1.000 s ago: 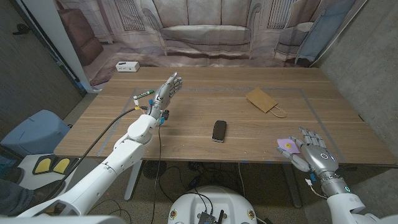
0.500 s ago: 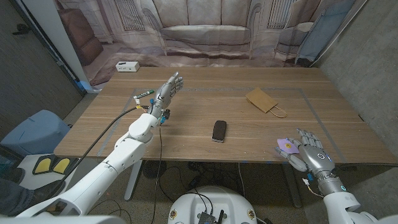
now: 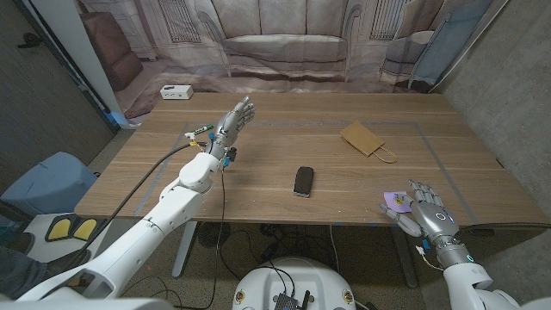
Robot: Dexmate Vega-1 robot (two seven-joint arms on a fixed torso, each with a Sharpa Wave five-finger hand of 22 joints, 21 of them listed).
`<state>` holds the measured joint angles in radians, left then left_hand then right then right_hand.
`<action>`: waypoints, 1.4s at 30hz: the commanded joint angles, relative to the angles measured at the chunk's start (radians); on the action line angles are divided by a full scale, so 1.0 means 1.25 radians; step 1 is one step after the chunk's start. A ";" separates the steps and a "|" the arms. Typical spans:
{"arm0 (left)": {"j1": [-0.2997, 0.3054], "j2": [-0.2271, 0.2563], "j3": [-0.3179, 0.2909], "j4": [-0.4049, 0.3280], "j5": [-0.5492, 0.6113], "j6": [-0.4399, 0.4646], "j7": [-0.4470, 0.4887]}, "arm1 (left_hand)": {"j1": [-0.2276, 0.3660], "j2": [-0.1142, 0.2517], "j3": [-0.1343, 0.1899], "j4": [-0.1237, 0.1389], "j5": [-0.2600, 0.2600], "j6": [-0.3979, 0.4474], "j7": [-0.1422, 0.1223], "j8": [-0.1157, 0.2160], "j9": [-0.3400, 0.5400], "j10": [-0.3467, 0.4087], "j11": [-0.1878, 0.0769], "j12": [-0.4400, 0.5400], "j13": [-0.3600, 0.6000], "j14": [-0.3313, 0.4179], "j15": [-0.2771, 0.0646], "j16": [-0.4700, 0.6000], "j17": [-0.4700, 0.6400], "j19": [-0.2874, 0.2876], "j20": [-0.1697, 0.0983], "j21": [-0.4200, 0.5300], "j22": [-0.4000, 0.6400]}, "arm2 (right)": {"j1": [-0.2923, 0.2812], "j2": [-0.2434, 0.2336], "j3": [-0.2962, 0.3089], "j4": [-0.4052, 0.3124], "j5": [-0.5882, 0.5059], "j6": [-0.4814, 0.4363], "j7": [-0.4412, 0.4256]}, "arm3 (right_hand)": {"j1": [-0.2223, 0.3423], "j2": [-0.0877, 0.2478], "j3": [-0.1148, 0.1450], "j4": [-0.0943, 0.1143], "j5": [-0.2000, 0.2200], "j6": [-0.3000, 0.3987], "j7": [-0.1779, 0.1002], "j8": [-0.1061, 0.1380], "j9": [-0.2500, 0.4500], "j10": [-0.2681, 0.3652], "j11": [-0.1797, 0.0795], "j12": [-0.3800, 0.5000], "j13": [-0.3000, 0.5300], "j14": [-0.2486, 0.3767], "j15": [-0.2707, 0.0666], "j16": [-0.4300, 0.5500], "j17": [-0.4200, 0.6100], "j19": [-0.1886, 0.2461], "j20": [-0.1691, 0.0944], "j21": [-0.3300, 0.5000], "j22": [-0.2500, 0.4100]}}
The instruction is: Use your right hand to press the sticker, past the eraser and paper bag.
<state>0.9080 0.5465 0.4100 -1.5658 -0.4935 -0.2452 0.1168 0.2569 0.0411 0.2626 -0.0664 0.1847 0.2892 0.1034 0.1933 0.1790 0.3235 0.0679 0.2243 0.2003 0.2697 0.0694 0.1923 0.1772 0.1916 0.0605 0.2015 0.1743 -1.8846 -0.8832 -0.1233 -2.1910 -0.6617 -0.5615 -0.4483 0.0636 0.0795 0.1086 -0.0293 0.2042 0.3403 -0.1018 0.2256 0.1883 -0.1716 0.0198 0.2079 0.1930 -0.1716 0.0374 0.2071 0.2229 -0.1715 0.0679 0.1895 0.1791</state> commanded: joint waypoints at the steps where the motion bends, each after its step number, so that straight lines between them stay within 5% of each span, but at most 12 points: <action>1: -0.016 -0.002 0.003 0.008 0.002 0.003 -0.005 | -0.001 0.005 0.002 -0.004 0.000 0.001 0.000 -0.002 0.003 0.006 -0.002 -0.003 0.002 0.005 0.003 -0.002 0.002 -0.001 0.001 -0.003 0.004 | 0.014 -0.023 -0.017 0.006 0.045 -0.020 -0.026 | 0.008 0.000 0.008 -0.002 0.002 0.030 0.005 0.011 0.002 -0.130 -0.005 0.009 0.003 -0.243 -0.001 0.006 0.001 -0.239 -0.001 0.008 0.003; 42: -0.039 -0.014 0.011 0.059 -0.009 -0.004 -0.029 | -0.003 0.006 0.001 -0.008 -0.001 0.003 0.000 -0.002 0.003 0.008 -0.002 -0.004 0.003 0.006 0.003 -0.003 0.002 -0.004 0.005 -0.004 0.004 | 0.050 -0.075 -0.078 -0.003 0.150 -0.082 -0.065 | 0.024 -0.009 0.014 -0.019 -0.002 0.126 0.032 0.024 0.001 -0.012 -0.017 0.037 0.002 -0.188 0.015 0.024 -0.004 -0.191 0.009 0.023 0.003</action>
<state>0.8661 0.5350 0.4191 -1.5087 -0.4990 -0.2521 0.0881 0.2569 0.0410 0.2595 -0.0693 0.1848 0.2892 0.1034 0.1933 0.1790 0.3271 0.0642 0.2243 0.2003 0.2697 0.0695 0.1923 0.1772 0.1880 0.0641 0.2015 0.1743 -1.8304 -0.9640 -0.2071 -2.1944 -0.5208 -0.6527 -0.5230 0.0809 0.0699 0.1233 -0.0441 0.2041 0.4843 -0.0644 0.2517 0.1855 -0.1716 0.0015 0.2454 0.1929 -0.1715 0.0449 0.2262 0.2182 -0.1713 0.0754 0.2127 0.1790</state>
